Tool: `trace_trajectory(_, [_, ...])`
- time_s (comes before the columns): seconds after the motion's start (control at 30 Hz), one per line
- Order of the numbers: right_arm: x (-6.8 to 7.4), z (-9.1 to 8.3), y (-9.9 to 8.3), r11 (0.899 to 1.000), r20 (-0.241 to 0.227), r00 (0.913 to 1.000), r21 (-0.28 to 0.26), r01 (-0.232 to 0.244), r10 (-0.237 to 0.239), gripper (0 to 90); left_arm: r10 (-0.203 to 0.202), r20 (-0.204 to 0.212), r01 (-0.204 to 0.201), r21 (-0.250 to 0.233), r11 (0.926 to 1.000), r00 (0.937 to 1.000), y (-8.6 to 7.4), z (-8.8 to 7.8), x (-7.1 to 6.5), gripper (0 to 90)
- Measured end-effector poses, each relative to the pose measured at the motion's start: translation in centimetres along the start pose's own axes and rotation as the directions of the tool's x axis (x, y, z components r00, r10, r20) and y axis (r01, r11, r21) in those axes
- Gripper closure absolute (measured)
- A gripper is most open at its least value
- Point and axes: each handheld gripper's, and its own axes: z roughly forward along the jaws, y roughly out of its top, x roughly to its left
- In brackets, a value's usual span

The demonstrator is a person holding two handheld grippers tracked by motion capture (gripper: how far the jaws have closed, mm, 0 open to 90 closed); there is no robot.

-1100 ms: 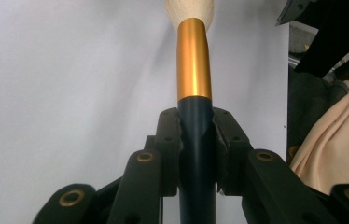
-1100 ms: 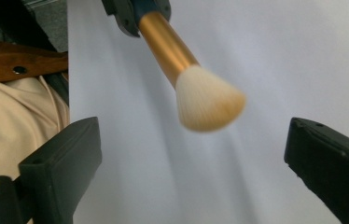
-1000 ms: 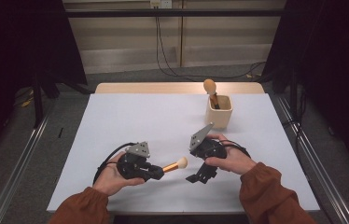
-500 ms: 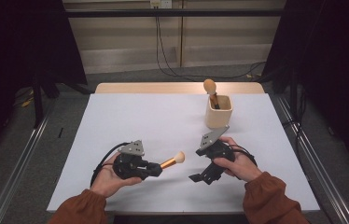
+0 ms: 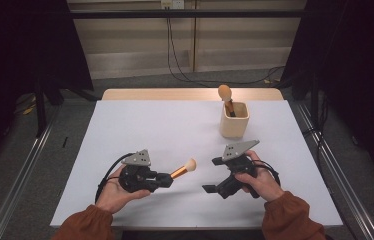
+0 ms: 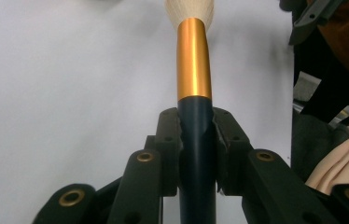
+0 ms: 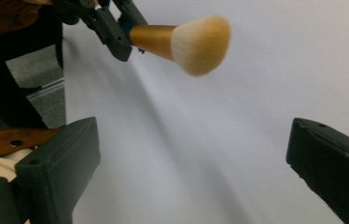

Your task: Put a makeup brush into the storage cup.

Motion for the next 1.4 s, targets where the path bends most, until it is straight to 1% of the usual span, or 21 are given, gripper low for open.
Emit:
trace_trajectory(0.1, [0.3, 0.0, -0.3, 1.0, -0.002, 0.9999, -0.029, -0.011, 0.011, 1.9, 0.002, 0.005, -0.001, -0.025, 0.9997, 1.0, 0.0, 0.0, -0.1, 74.6])
trace_trajectory(0.17, [0.4, 0.0, -0.6, 0.999, 0.008, 0.9998, -0.041, -0.018, 0.018, 2.0, 0.003, 0.009, -0.003, -0.036, 0.9994, 1.0, 0.0, 0.0, -0.1, 74.5])
trace_trajectory(0.27, [0.3, 0.0, -0.9, 0.998, 0.024, 0.9997, -0.059, -0.005, 0.006, 3.4, 0.001, 0.003, -0.001, -0.053, 0.9986, 1.0, 0.0, 0.0, -0.1, 74.5])
trace_trajectory(0.33, [0.4, 0.1, -1.2, 0.998, 0.011, 0.9999, -0.062, 0.005, -0.004, 2.4, -0.001, 0.008, 0.001, -0.071, 0.9975, 1.0, -0.1, -0.1, -0.1, 74.5])
trace_trajectory(0.37, [0.5, 0.3, -1.4, 0.998, 0.017, 0.9998, -0.06, 0.007, -0.006, 2.3, -0.003, 0.006, 0.003, -0.078, 0.997, 1.0, -0.1, 0.0, -0.1, 74.5])
trace_trajectory(0.43, [0.5, 0.4, -1.8, 0.998, 0.025, 0.9997, -0.067, 0.002, -0.001, 2.4, 0.003, 0.003, -0.003, -0.089, 0.996, 1.0, -0.2, -0.1, -0.1, 74.5])
trace_trajectory(0.5, [0.5, 0.4, -2.0, 0.997, 0.036, 0.9993, -0.076, 0.004, -0.001, 2.0, -0.001, 0.003, 0.002, -0.105, 0.9945, 1.0, -0.2, -0.2, -0.1, 74.5])
trace_trajectory(0.67, [0.7, 0.0, -2.0, 0.989, 0.05, 0.9987, -0.146, 0.001, 0.006, 2.3, -0.011, -0.004, 0.01, -0.146, 0.9893, 0.9999, -0.1, -0.4, -0.1, 74.5])
trace_trajectory(0.8, [0.7, -0.1, -1.9, 0.981, 0.057, 0.998, -0.196, -0.015, 0.026, 3.0, -0.009, -0.002, 0.009, -0.179, 0.9839, 1.0, -0.1, -0.4, -0.1, 74.5])
trace_trajectory(0.83, [0.7, -0.1, -1.9, 0.979, 0.059, 0.9978, -0.203, -0.018, 0.031, 3.5, -0.005, -0.002, 0.005, -0.195, 0.9808, 1.0, 0.0, -0.5, 0.0, 74.5])
trace_trajectory(0.87, [0.8, -0.1, -1.9, 0.976, 0.058, 0.9977, -0.218, -0.022, 0.036, 4.0, -0.012, 0.007, 0.013, -0.201, 0.9795, 0.9999, 0.0, -0.5, -0.1, 74.5])
trace_trajectory(0.9, [0.9, -0.1, -1.9, 0.974, 0.055, 0.9979, -0.225, -0.022, 0.035, 4.1, -0.008, 0.007, 0.009, -0.211, 0.9775, 0.9999, 0.0, -0.5, -0.1, 74.4])
trace_trajectory(0.93, [0.9, -0.1, -1.9, 0.972, 0.059, 0.9977, -0.233, -0.018, 0.033, 4.4, -0.007, 0.019, 0.011, -0.229, 0.9735, 0.9998, 0.0, -0.5, -0.1, 74.5])
trace_trajectory(1.03, [1.1, -0.1, -1.8, 0.965, 0.049, 0.9979, -0.26, -0.028, 0.043, 5.4, 0.012, 0.024, -0.005, -0.256, 0.9666, 0.9996, 0.1, -0.6, -0.3, 74.4])
trace_trajectory(1.07, [1.2, -0.1, -1.7, 0.962, 0.047, 0.9981, -0.273, -0.027, 0.041, 5.6, 0.011, 0.03, -0.002, -0.267, 0.9636, 0.9995, 0.2, -0.6, -0.3, 74.4])
trace_trajectory(1.1, [1.2, -0.1, -1.7, 0.957, 0.042, 0.9984, -0.288, -0.025, 0.039, 5.7, 0.014, 0.03, -0.006, -0.271, 0.9627, 0.9994, 0.2, -0.6, -0.3, 74.4])
trace_trajectory(1.2, [1.3, -0.2, -1.6, 0.949, 0.038, 0.9985, -0.314, -0.027, 0.041, 6.2, 0.019, 0.031, -0.009, -0.289, 0.9574, 0.9993, 0.2, -0.6, -0.4, 74.4])
trace_trajectory(1.27, [1.3, -0.2, -1.5, 0.939, 0.039, 0.9987, -0.344, -0.019, 0.034, 7.9, 0.022, 0.033, -0.011, -0.303, 0.9529, 0.9992, 0.2, -0.7, -0.3, 74.4])
trace_trajectory(1.33, [1.3, -0.3, -1.4, 0.931, 0.043, 0.9984, -0.365, -0.018, 0.037, 8.7, 0.023, 0.031, -0.012, -0.316, 0.9486, 0.9993, 0.3, -0.8, -0.3, 74.4])
trace_trajectory(1.37, [1.2, -0.3, -1.4, 0.927, 0.038, 0.9988, -0.374, -0.014, 0.03, 10.0, 0.023, 0.03, -0.012, -0.321, 0.9472, 0.9993, 0.3, -0.8, -0.3, 74.4])
trace_trajectory(1.4, [1.2, -0.4, -1.4, 0.925, 0.032, 0.9989, -0.379, -0.021, 0.035, 8.5, 0.02, 0.034, -0.008, -0.325, 0.9455, 0.9992, 0.3, -0.8, -0.3, 74.5])
